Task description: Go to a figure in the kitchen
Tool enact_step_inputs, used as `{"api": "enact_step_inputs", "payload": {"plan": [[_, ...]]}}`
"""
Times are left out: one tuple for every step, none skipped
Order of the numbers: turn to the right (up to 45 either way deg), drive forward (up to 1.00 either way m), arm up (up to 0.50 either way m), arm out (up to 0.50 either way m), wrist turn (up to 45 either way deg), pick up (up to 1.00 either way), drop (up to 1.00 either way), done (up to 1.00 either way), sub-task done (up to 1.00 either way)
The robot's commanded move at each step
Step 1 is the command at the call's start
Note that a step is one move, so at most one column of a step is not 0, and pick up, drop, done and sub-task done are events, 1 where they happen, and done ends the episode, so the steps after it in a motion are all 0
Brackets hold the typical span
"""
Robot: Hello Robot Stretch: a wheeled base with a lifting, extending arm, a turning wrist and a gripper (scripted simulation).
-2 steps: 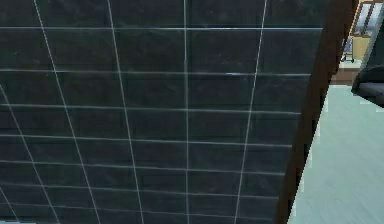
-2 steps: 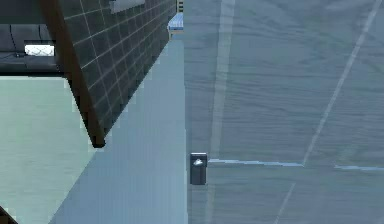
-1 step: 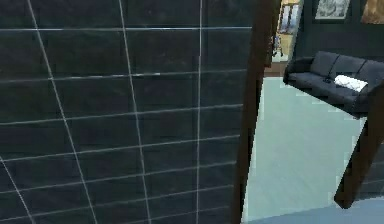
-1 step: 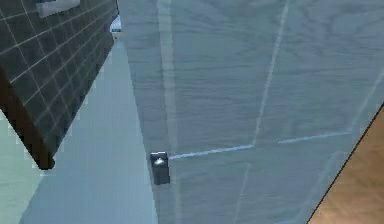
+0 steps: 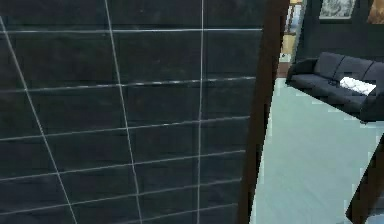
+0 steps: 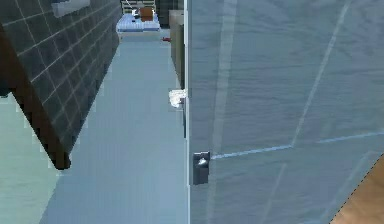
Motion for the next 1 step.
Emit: {"api": "enact_step_inputs", "payload": {"plan": [[39.0,0.00,0.00,0.00,0.0,0.00,0.00,0.00,0.00]]}}
